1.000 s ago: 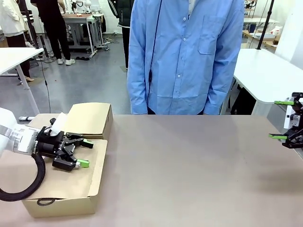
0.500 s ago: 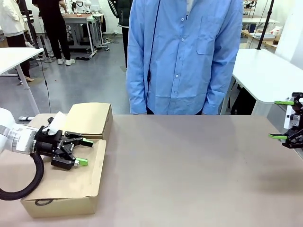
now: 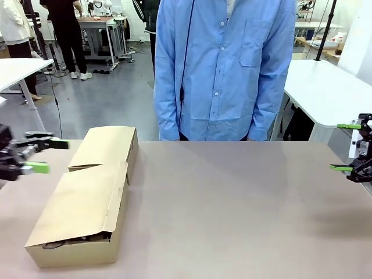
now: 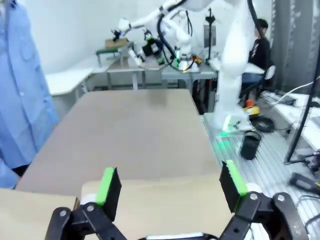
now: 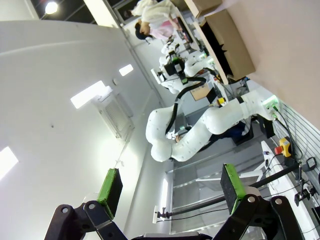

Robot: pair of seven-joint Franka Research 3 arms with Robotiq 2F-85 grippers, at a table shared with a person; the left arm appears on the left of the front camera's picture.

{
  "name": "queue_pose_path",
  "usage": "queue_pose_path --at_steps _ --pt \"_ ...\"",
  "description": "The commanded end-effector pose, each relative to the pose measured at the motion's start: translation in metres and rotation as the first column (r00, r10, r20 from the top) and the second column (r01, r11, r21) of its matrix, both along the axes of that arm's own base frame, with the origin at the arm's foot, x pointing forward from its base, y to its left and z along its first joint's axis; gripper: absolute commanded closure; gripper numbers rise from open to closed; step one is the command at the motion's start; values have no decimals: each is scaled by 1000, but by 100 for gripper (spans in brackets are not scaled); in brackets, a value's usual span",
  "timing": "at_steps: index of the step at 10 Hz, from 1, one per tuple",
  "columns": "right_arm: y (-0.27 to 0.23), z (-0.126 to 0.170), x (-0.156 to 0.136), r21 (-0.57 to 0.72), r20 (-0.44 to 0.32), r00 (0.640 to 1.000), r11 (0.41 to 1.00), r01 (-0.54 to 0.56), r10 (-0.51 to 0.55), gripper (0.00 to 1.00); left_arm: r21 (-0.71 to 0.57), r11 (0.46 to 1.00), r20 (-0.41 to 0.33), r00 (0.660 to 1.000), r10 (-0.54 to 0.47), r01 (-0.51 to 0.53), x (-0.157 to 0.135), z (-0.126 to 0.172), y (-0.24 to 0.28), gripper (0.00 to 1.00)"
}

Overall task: Place items inside the box.
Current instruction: Close the lid of the Mailer Box closest to the robot.

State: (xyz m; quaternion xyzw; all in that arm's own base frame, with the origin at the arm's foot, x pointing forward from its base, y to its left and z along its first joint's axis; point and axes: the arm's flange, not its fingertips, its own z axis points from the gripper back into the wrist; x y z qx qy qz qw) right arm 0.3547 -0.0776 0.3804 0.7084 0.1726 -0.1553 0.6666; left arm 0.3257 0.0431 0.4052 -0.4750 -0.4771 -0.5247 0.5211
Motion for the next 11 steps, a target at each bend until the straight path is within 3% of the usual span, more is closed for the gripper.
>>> queue_pose_path --at_steps 1,2,3,5,6,11 --pt "0 6 1 0 -18 1000 1000 -14 14 0 93 995 -116 992 50 -39 -59 -1 9 0" --pt "0 6 1 0 -18 1000 1000 -14 14 0 159 985 -227 968 105 -70 -69 3 32 0" --pt "0 6 1 0 -18 1000 1000 -14 14 0 180 966 -327 915 236 -185 -82 8 52 0" --pt "0 6 1 0 -18 1000 1000 -14 14 0 81 942 -448 833 325 -325 -83 15 71 0" --pt "0 6 1 0 -18 1000 1000 -14 14 0 172 966 -306 922 237 -191 -50 13 90 0" --pt "0 6 1 0 -18 1000 1000 -14 14 0 172 966 -306 922 237 -191 -50 13 90 0"
